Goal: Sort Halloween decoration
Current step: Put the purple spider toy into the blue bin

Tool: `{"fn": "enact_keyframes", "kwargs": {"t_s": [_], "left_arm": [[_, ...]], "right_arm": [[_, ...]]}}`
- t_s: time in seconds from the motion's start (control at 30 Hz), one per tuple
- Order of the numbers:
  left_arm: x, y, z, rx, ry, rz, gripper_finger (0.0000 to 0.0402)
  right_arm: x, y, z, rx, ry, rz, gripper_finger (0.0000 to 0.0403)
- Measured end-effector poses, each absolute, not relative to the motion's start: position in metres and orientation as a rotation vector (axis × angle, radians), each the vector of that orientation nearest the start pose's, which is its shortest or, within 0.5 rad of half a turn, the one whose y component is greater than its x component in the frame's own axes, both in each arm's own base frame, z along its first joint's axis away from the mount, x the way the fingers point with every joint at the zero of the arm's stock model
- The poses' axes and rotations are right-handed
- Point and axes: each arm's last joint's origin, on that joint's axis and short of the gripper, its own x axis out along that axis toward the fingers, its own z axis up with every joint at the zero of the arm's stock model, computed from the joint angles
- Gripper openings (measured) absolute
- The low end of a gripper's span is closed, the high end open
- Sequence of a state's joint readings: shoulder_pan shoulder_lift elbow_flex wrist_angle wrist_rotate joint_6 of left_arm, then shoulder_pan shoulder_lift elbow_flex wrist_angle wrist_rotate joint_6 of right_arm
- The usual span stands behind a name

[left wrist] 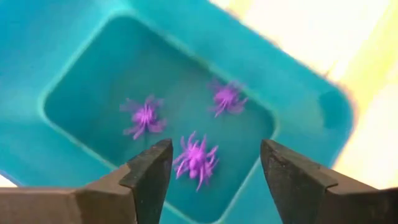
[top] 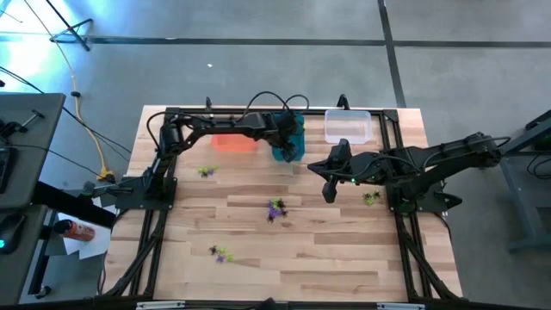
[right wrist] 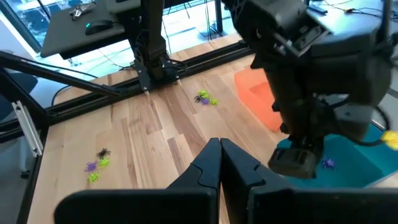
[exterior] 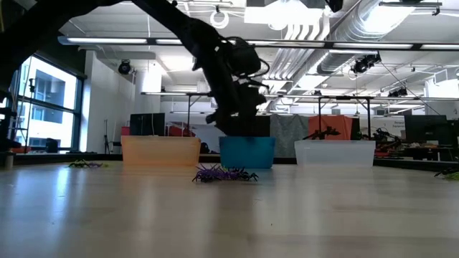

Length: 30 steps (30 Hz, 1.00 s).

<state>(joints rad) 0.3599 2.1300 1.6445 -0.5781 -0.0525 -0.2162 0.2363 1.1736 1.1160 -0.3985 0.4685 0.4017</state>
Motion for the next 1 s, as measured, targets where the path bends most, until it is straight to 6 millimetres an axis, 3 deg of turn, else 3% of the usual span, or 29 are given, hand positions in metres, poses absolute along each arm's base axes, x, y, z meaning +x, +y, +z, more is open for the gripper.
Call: {"fn": "enact_keyframes", "kwargs": {"t_s": [0.2,0.47,1.0], "left_arm": [[0.426,0.17,0.205,-0.348,0.977,0.52,0.0228],[0.421,0.177,0.192,-0.399,1.041,0.498,0.0228],[0.425,0.175,0.199,-0.364,1.0,0.436,0.0227]], "right_arm": [[0.246,0.046,0.352,0.225,0.374,-0.317,0.0],[0.246,0.045,0.352,0.224,0.373,-0.319,0.0],[0.247,0.045,0.353,0.216,0.353,-0.337,0.0]]}}
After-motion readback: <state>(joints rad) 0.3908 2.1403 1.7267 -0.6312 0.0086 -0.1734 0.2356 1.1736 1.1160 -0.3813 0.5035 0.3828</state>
